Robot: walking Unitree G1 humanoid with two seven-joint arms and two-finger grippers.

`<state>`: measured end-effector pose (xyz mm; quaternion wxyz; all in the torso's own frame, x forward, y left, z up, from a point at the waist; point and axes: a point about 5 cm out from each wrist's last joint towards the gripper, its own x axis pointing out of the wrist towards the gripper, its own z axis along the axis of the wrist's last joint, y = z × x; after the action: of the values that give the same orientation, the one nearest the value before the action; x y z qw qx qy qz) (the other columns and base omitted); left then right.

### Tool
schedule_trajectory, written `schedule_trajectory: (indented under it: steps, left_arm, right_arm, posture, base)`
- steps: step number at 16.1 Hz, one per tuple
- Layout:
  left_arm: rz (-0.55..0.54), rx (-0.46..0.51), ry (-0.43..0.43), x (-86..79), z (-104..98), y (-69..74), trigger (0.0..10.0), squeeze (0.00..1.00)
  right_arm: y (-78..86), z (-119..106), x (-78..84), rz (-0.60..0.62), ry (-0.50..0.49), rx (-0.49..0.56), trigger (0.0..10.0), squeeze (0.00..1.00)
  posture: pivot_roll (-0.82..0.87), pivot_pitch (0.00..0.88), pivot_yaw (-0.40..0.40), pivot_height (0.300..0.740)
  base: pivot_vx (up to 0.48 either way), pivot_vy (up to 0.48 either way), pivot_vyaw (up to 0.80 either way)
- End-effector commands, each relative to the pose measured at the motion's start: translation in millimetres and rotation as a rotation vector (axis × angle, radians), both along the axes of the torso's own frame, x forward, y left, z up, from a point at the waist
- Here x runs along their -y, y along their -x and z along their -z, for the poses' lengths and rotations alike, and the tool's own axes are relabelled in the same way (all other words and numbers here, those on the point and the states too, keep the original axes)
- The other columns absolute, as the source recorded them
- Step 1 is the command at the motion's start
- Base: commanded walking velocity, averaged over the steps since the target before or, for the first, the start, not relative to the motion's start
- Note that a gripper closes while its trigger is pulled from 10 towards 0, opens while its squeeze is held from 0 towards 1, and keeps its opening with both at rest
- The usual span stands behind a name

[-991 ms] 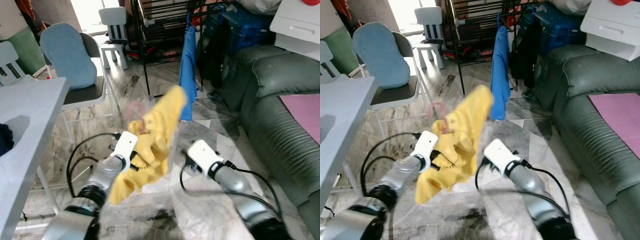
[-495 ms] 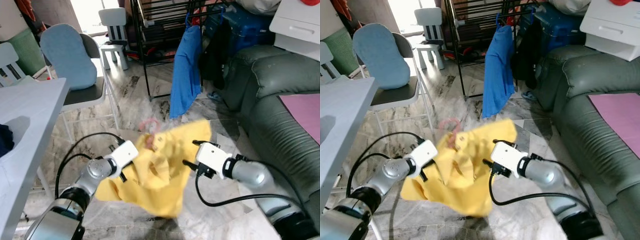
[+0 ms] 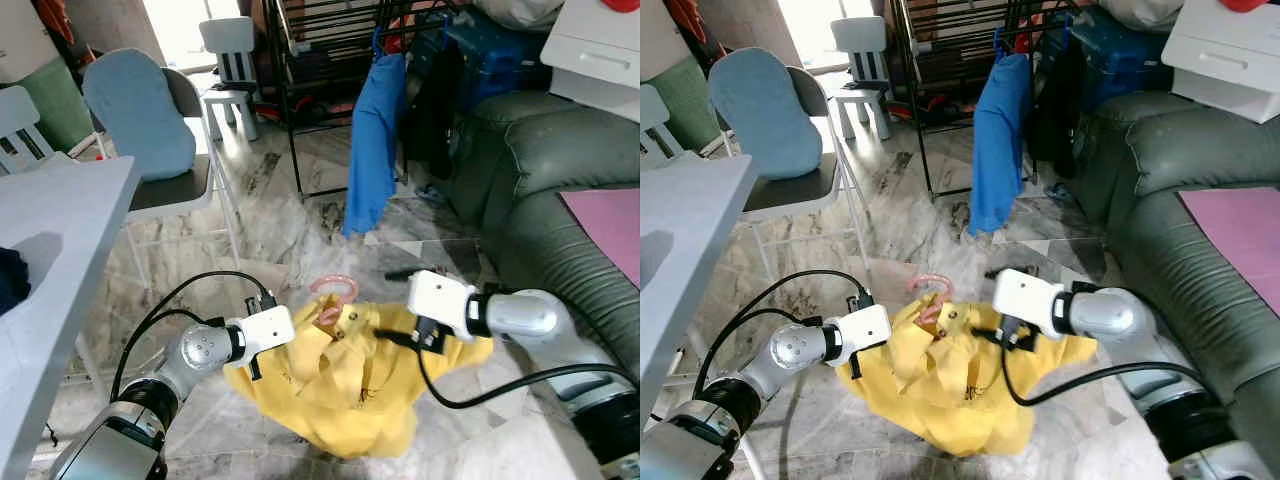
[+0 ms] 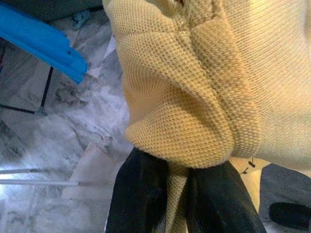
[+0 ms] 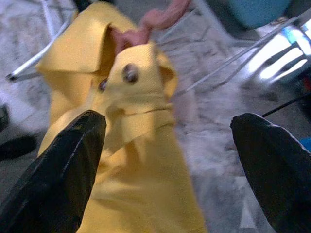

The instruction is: Hang hanger

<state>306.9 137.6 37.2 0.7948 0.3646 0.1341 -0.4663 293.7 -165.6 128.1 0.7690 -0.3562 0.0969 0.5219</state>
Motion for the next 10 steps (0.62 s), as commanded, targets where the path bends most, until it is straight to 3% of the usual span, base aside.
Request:
schedule_trajectory:
  steps: [1, 3, 4, 5, 6, 7, 8, 10]
  left_arm:
    - [0.022, 0.051, -0.005, -1.8, -10, -6.2, 10.0, 0.0]
    - [0.041, 0.064, -0.014, -1.5, -11, -6.4, 10.0, 0.0]
    - [0.052, 0.072, -0.02, -1.8, -12, -6.4, 10.0, 0.0]
    - [0.064, 0.08, -0.023, -1.5, -12, -6.3, 10.0, 0.0]
    - [0.104, 0.094, -0.013, 2.0, -15, -5.2, 10.0, 0.0]
    - [0.112, 0.095, -0.006, 3.4, -16, -5.0, 10.0, 0.0]
    - [0.14, 0.105, -0.014, 7.1, -16, -4.2, 10.0, 0.0]
    - [0.151, 0.105, -0.007, 9.3, -16, -3.4, 10.0, 0.0]
  right_arm:
    - [2.2, 3, 4.1, -0.027, 0.021, -0.052, 10.0, 1.0]
    - [3.1, 4, 11.6, -0.041, 0.05, -0.096, 10.0, 0.98]
    - [1.0, 3, 15.4, -0.041, 0.057, -0.104, 10.0, 0.79]
    - [-2.6, 3, 17.2, -0.031, 0.061, -0.099, 10.0, 0.69]
    - [-6.4, 4, 18.1, -0.034, 0.082, -0.108, 10.0, 0.0]
    - [-7.1, 5, 18.1, -0.04, 0.091, -0.116, 10.0, 0.0]
    - [-13.2, 7, 12.0, -0.037, 0.074, -0.125, 0.0, 0.0]
    - [-17.1, 10, 6.2, -0.042, 0.075, -0.127, 0.0, 0.0]
  posture:
    - [-0.25, 0.0, 0.12, 0.74]
    - [-0.25, 0.0, 0.119, 0.74]
    - [-0.25, 0.0, 0.119, 0.74]
    - [-0.25, 0.0, 0.119, 0.74]
    - [-0.25, 0.0, 0.119, 0.74]
    - [-0.25, 0.0, 0.119, 0.74]
    - [-0.24, 0.0, 0.118, 0.74]
    - [-0.24, 0.0, 0.116, 0.74]
  base:
    - [0.0, 0.0, 0.0]
    - [0.0, 0.0, 0.0]
    - [0.0, 0.0, 0.0]
    - [0.0, 0.0, 0.0]
    - [0.0, 0.0, 0.0]
    - [0.0, 0.0, 0.0]
    - [0.0, 0.0, 0.0]
    - [0.0, 0.0, 0.0]
